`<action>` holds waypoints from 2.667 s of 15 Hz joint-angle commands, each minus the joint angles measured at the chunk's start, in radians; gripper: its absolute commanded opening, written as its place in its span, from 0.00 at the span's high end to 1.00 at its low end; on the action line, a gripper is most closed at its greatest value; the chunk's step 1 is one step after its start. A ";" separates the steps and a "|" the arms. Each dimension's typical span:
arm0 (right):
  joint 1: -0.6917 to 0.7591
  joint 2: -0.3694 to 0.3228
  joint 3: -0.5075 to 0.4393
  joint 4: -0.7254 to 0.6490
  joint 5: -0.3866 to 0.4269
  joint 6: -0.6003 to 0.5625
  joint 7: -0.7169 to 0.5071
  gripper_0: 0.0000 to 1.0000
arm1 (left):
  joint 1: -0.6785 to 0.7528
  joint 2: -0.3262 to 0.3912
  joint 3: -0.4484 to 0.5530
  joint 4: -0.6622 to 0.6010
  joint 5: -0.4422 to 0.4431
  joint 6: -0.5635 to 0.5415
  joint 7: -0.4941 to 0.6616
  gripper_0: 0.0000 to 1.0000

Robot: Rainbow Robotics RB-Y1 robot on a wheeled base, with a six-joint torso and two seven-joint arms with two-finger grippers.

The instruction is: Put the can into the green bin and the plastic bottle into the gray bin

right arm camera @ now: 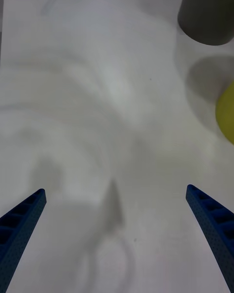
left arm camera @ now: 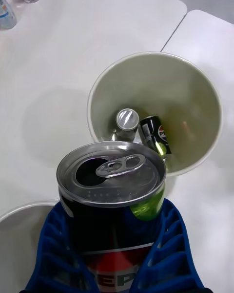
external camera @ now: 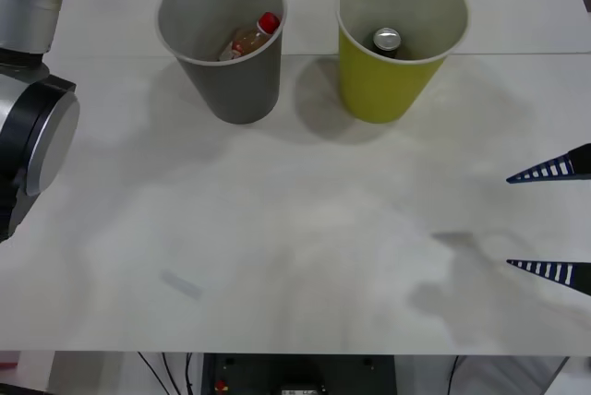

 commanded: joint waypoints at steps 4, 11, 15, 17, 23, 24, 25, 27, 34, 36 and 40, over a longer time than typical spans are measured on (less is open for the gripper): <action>0.000 0.000 0.000 0.000 0.000 0.000 0.000 0.00 | -0.057 -0.107 -0.143 0.044 -0.082 0.020 0.046 1.00; 0.000 0.000 0.000 0.000 0.000 0.000 0.000 0.00 | -0.122 -0.175 -0.143 0.286 -0.108 0.326 -0.008 1.00; 0.000 0.000 0.000 0.000 0.000 0.000 0.000 0.00 | -0.123 -0.210 -0.143 0.285 -0.117 0.353 0.011 1.00; 0.000 0.000 0.000 0.000 0.000 0.000 0.000 0.00 | -0.123 -0.217 -0.141 0.266 -0.117 0.385 0.024 0.99; 0.000 0.000 0.000 0.000 0.000 0.000 0.000 0.00 | -0.122 -0.245 -0.143 0.260 -0.146 0.416 0.026 0.93; 0.000 0.000 0.000 0.000 0.000 0.000 0.000 0.00 | -0.122 -0.248 -0.143 0.260 -0.151 0.416 0.021 0.67; 0.000 0.000 0.000 0.000 0.000 0.000 0.000 0.00 | -0.122 -0.248 -0.143 0.260 -0.153 0.416 0.014 0.17; 0.000 0.000 0.000 0.000 0.000 0.000 0.000 0.00 | -0.122 -0.250 -0.144 0.260 -0.151 0.407 0.012 0.00; 0.000 0.000 0.000 0.000 0.000 0.000 0.000 0.00 | -0.116 -0.142 -0.143 0.260 -0.028 0.392 -0.032 0.00; 0.000 0.000 0.000 0.000 0.000 0.000 0.000 0.00 | -0.088 -0.070 -0.143 0.248 0.064 0.390 -0.077 0.00; 0.000 0.000 0.000 0.000 0.000 0.000 0.000 0.00 | 0.127 0.141 -0.143 -0.038 0.186 0.390 -0.106 0.00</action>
